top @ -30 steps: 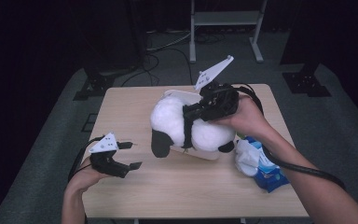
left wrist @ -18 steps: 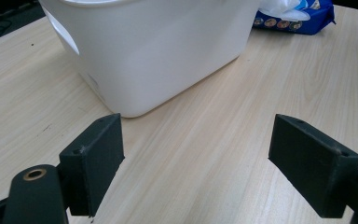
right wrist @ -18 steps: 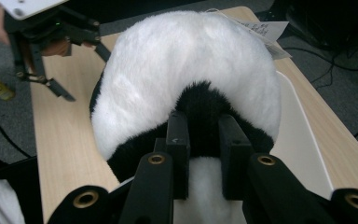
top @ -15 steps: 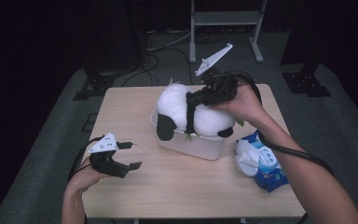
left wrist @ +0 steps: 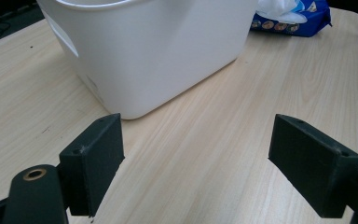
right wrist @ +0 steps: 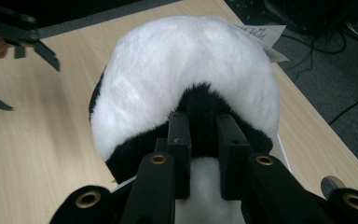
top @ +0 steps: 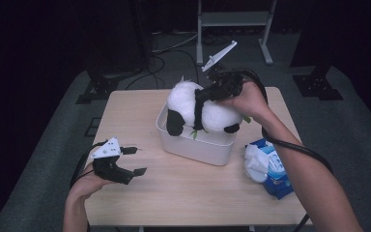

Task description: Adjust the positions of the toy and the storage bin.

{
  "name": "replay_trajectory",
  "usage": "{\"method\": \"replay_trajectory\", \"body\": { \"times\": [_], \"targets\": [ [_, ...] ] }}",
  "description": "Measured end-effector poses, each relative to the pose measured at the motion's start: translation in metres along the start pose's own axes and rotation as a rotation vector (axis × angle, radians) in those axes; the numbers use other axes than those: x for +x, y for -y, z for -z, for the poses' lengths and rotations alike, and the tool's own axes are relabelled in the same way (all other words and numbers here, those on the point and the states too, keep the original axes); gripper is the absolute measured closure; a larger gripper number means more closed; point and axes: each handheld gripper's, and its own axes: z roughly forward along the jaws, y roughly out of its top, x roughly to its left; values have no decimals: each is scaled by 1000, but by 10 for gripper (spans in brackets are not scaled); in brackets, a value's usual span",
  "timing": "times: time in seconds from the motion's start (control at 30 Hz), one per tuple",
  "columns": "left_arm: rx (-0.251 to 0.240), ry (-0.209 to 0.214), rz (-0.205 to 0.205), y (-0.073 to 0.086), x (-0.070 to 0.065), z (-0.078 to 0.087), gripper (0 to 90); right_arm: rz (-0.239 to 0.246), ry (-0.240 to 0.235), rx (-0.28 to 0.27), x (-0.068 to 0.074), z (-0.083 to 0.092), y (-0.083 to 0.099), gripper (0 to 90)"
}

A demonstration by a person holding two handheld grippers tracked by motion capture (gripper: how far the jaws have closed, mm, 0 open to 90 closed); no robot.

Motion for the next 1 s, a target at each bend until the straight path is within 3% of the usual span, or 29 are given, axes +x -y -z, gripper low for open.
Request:
{"method": "replay_trajectory", "body": {
  "times": [0.43, 1.0],
  "targets": [
    [5, 15, -10, -1, -2, -2, 166, -52, -8, 1, -21, -26, 11, 784],
    [6, 15, -7, -1, -2, -2, 166, -70, -53, 33, -17, -61, 34, 784]
  ]
}}
